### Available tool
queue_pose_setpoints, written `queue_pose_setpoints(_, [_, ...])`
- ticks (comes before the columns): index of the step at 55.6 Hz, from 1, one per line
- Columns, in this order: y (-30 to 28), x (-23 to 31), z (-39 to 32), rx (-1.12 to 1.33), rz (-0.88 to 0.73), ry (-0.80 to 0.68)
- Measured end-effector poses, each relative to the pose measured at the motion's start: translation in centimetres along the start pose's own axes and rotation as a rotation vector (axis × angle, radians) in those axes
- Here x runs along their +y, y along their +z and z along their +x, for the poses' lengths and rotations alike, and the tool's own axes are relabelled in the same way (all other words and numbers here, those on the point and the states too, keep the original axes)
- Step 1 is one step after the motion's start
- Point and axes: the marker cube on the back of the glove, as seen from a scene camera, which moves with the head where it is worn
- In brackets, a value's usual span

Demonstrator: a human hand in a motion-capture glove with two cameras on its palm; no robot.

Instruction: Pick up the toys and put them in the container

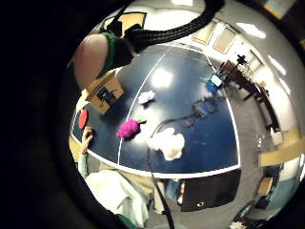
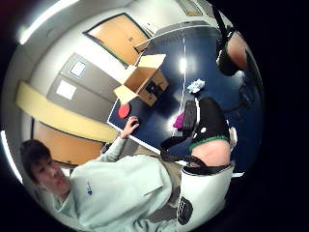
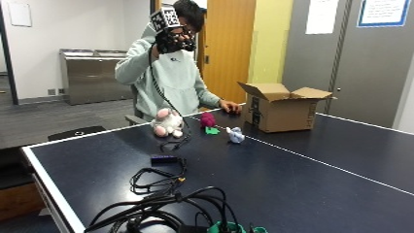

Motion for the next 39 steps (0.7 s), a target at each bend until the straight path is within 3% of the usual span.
queue_pose_setpoints(4, [-2.0, 2.6, -4.8, -0.017, -0.025, -0.039])
queue_pose_setpoints(15, [-2.1, -1.8, -6.7, 0.122, -0.217, -0.022])
queue_pose_setpoints(30, [4.4, -11.4, -1.9, 0.164, -0.62, -0.02])
queue_pose_setpoints(39, [9.6, -14.6, -1.5, 0.192, -0.636, -0.062])
